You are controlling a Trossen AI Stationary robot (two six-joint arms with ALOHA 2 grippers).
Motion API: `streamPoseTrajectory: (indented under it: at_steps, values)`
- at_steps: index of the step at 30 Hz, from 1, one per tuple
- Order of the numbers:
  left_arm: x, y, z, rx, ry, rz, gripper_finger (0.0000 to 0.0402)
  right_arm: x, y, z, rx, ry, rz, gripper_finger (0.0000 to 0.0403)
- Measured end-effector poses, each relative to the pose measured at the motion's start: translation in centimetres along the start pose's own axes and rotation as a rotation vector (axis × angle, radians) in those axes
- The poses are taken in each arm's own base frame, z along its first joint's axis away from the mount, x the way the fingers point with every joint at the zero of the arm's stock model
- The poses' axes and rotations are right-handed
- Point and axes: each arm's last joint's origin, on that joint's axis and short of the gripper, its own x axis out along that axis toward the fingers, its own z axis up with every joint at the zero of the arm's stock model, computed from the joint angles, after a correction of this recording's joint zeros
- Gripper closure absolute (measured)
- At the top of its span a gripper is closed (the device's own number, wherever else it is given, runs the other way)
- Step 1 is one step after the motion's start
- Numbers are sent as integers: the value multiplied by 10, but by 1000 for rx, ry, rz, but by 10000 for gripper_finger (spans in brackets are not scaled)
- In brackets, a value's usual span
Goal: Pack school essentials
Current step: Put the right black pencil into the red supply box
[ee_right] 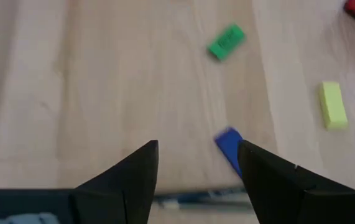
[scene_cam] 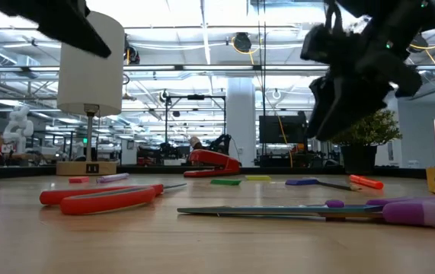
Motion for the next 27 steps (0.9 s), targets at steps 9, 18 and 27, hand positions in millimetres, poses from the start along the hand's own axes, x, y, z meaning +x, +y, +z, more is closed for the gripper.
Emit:
streamPoseTrajectory:
  at_steps: [9, 18, 27]
  values:
    - [22, -7, -5, -3, 16, 21, 218, 14, -37, -18, 216, 95, -130, 193]
    - [24, -8, 0, -40, -20, 6, 218, 25, -66, -35, 669, 80, -218, 193]
    - [24, -9, 0, -28, -22, 5, 218, 28, -67, -39, 722, 109, -236, 193]
